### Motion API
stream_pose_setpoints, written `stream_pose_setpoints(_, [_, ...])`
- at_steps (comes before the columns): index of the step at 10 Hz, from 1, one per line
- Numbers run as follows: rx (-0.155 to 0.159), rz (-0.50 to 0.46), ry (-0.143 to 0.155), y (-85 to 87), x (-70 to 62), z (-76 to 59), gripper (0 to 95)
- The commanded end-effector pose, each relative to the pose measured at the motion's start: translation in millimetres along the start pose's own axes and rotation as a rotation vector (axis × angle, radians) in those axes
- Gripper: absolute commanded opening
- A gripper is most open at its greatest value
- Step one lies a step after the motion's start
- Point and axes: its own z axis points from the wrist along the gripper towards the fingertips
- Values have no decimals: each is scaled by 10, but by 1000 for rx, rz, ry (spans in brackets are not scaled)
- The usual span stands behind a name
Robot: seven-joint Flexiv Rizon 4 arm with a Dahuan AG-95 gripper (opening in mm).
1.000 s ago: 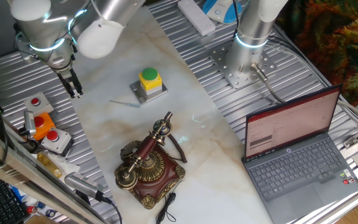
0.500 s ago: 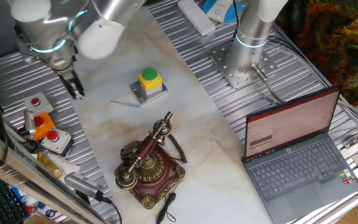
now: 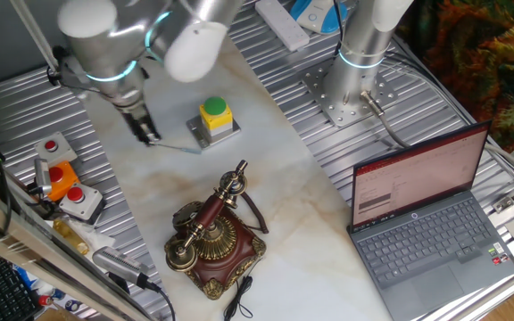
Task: Dial a number on an old rotary phone
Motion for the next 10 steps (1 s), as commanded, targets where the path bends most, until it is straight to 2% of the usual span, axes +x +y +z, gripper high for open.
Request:
stream_pose_setpoints(1, [-10,-66,2,135,97,-8,0])
stream_pose_setpoints(10, [-2,-65,-2,134,97,-8,0])
